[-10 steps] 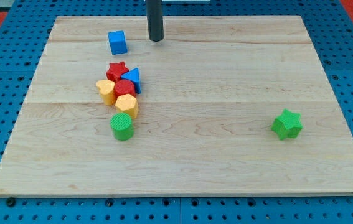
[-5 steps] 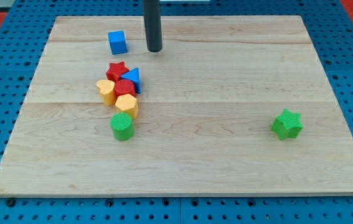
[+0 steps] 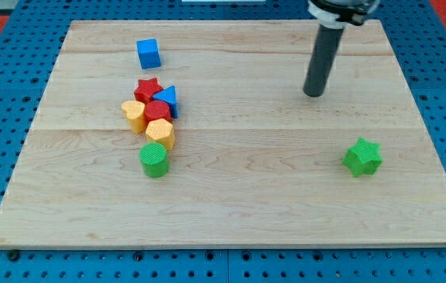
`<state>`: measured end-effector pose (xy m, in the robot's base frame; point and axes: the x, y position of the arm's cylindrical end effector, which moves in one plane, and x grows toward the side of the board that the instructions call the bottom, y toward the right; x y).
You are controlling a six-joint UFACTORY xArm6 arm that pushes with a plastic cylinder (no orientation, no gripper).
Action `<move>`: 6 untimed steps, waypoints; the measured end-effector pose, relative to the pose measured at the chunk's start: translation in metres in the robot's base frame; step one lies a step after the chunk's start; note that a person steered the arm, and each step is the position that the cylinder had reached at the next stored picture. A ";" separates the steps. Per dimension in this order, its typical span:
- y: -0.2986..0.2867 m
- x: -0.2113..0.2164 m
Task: Move your arm towards the center right
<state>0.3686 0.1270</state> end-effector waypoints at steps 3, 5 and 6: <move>-0.017 -0.006; -0.017 -0.005; -0.017 -0.005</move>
